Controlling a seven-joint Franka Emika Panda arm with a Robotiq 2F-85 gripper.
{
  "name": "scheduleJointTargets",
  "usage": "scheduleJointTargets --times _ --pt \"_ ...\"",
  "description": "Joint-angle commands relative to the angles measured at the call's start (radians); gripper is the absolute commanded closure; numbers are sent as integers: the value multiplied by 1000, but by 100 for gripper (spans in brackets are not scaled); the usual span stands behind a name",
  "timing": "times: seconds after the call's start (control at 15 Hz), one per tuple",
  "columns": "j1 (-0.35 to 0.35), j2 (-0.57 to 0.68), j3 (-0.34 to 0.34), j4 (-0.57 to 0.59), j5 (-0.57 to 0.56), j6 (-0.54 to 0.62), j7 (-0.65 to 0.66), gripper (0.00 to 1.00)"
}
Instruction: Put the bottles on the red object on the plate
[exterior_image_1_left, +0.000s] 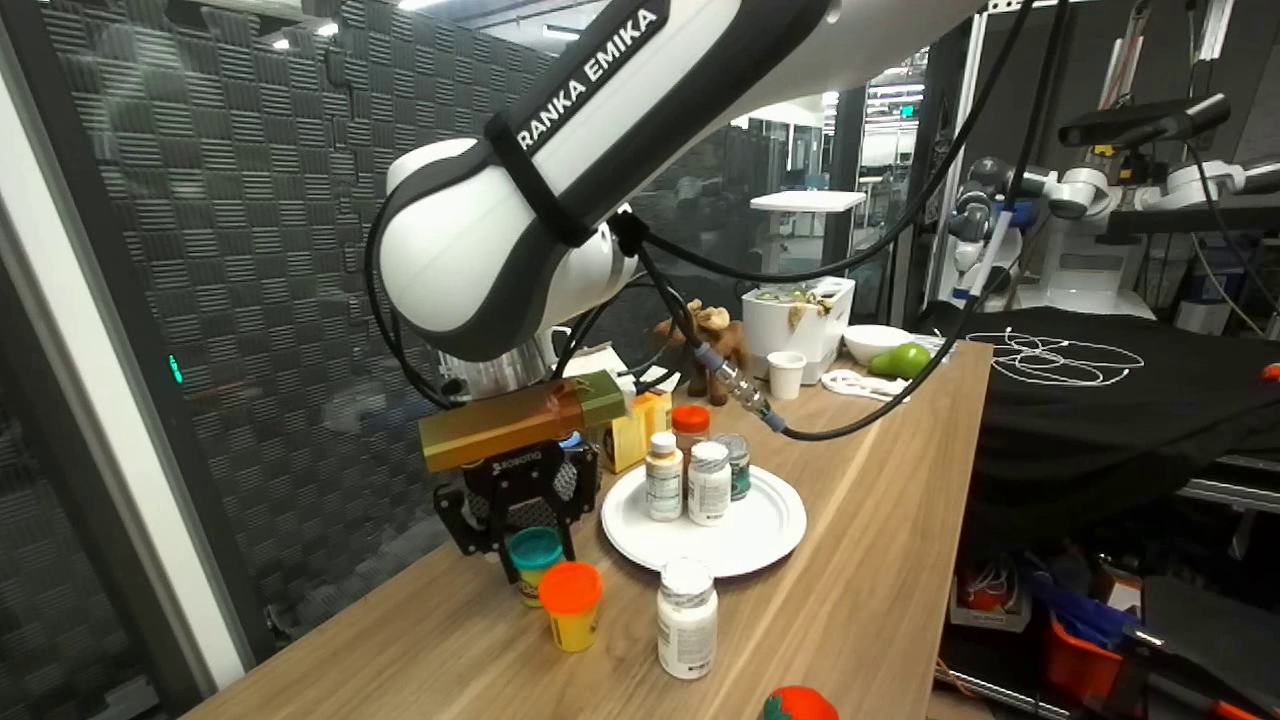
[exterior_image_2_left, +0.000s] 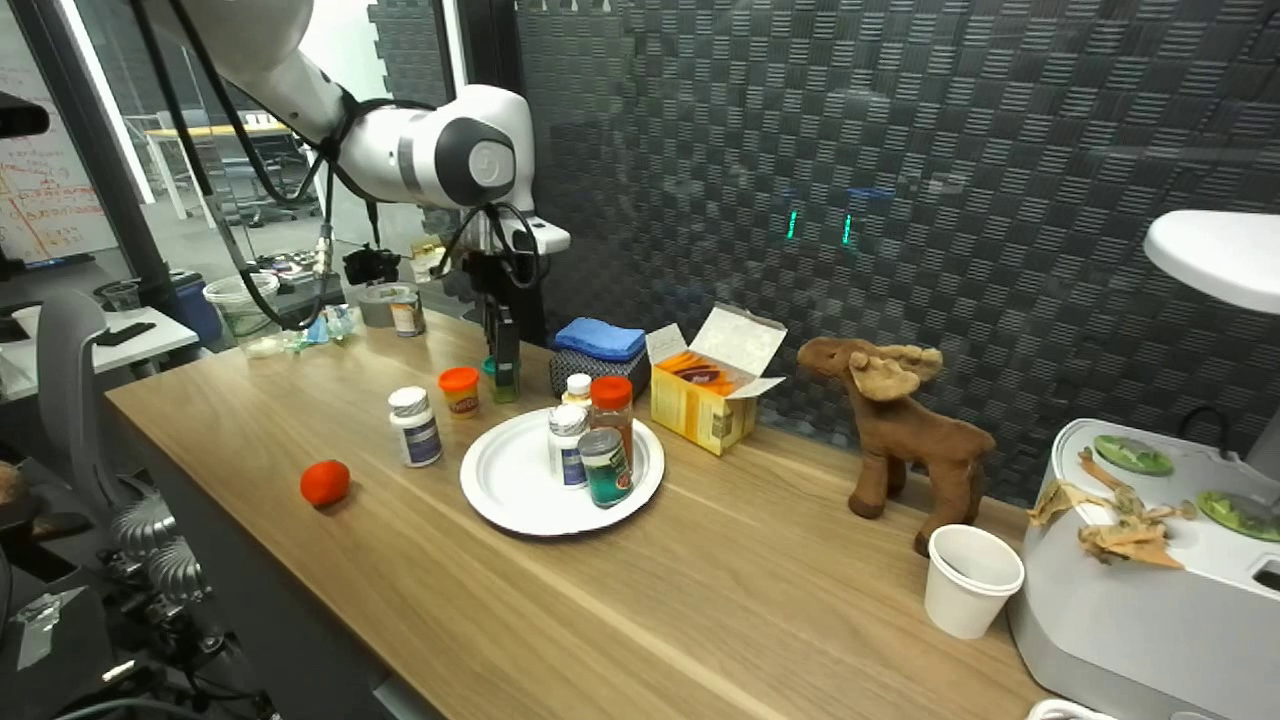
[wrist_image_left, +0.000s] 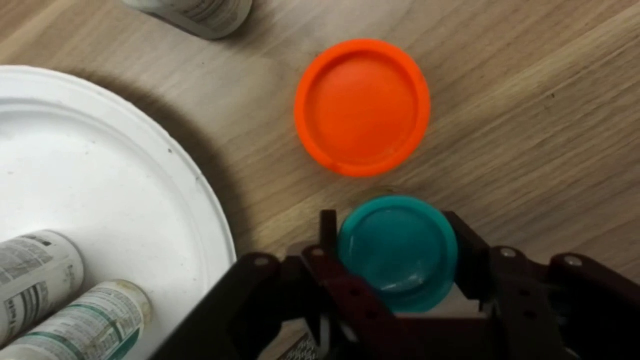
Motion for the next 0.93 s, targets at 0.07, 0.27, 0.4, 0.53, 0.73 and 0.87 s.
scheduleJointTargets --times 0.07,0.27,0.4,0.53,0.73,0.87 --pt "29 -40 -18 -17 -11 -4 101 73" --pt "37 -97 -23 -88 -10 28 205 73" --pt "32 -134 -24 -140 -7 50 269 73" --pt "24 -170 -29 -195 -12 78 328 73" --pt "3 -207 -37 -261 -16 94 361 73" --pt "-10 -226 -51 -303 -21 122 390 73"
